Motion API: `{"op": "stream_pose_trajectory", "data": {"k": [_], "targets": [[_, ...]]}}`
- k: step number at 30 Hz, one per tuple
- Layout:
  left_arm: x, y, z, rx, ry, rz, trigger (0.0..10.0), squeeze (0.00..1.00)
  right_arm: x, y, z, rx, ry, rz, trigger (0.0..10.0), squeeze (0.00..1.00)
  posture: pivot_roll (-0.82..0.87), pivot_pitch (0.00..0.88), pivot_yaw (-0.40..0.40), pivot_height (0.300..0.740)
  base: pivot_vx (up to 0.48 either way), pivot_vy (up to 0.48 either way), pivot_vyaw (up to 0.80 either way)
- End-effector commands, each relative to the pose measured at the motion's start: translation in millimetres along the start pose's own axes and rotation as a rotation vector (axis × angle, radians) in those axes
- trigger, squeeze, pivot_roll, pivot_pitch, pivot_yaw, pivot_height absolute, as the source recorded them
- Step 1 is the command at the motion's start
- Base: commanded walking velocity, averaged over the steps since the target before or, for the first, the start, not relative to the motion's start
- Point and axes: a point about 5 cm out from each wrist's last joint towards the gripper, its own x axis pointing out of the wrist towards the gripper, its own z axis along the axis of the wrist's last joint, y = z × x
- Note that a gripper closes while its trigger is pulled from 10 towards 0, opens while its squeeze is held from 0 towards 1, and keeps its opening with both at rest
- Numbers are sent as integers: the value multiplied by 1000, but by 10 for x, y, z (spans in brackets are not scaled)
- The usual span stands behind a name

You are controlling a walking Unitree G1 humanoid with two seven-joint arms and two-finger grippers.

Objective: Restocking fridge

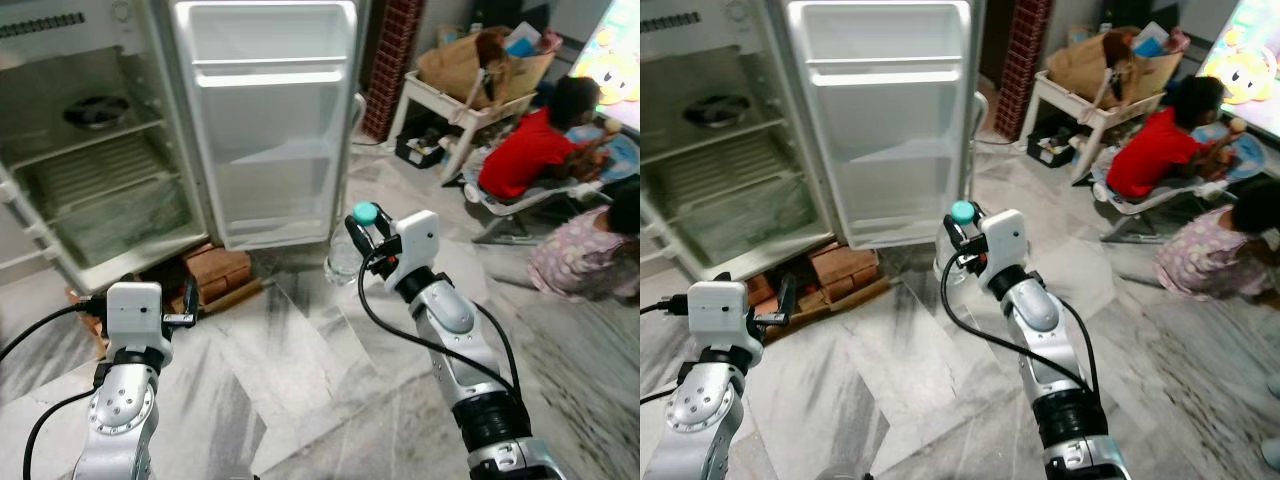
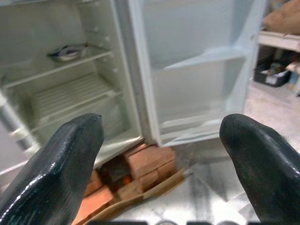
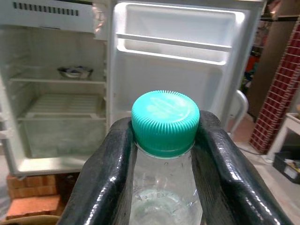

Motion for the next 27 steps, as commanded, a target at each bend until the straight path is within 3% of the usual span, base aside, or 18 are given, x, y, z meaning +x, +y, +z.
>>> {"op": "stream_pose_trajectory", "data": {"k": [1,6,27], "targets": [[-8,-2,-32,-6,9,-2,10000,0,28,6,92,-21,-44,15,10000,0,64,0,-34,740,334,0,706],[-4,0,-40,-7,11,-3,10000,0,33,30,103,-17,-51,30,10000,0,63,0,-35,740,359,0,708],[37,-25,-53,-19,3,-4,10000,0,53,63,78,-2,-40,69,10000,0,60,0,-37,740,412,34,0]]}}
